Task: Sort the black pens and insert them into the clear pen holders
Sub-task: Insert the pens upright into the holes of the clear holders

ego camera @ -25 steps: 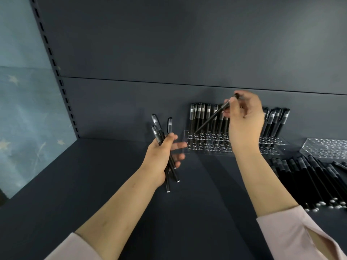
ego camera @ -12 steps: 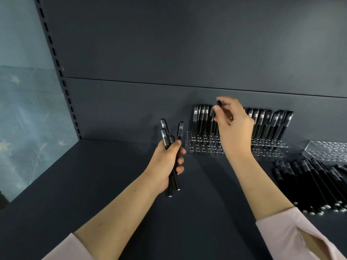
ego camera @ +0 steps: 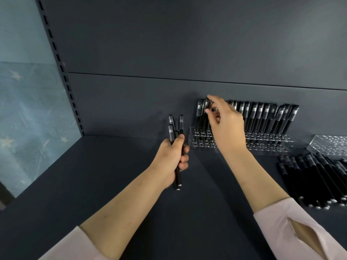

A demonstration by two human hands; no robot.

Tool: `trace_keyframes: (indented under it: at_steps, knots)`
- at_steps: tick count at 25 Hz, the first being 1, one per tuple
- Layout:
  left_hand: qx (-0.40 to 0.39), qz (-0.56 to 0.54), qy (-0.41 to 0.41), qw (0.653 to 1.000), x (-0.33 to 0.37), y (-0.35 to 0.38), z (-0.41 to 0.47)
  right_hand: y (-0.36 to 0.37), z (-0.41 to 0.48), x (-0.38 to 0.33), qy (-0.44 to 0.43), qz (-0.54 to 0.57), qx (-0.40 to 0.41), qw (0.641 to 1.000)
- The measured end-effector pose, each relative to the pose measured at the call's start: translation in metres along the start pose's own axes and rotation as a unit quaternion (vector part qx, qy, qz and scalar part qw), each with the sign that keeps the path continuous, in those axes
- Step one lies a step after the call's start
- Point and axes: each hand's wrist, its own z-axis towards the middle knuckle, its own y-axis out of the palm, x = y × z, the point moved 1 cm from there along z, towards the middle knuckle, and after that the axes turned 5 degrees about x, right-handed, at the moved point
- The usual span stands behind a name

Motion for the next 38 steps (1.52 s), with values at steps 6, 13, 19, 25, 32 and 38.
trace_keyframes:
  at_steps: [6, 13, 19, 25, 32, 38]
  knots:
    - [-0.015, -0.009, 0.045, 0.999, 0.002, 0.001, -0.005, 0.003, -0.004, 0.008, 0.008, -0.015, -0.045, 0.999]
    - [-0.052, 0.031, 0.053, 0.997, 0.001, 0.001, -0.008, -0.019, 0.0, -0.006, 0.128, 0.138, -0.111, 0.976]
    - [-0.096, 0.046, 0.053, 0.993, 0.0, 0.005, -0.014, -0.029, -0.005, -0.012, 0.3, 0.324, -0.172, 0.881]
    - [-0.071, 0.073, 0.039, 0.994, -0.001, 0.006, -0.018, -0.03, -0.004, -0.007, 0.355, 0.347, -0.085, 0.864]
    - [-0.027, 0.02, -0.009, 0.999, -0.004, 0.003, -0.004, -0.042, 0.002, 0.011, 0.291, 0.278, 0.127, 0.907]
    - [-0.052, 0.057, 0.024, 0.997, -0.005, 0.001, -0.01, -0.041, 0.0, 0.007, 0.174, 0.201, 0.12, 0.957]
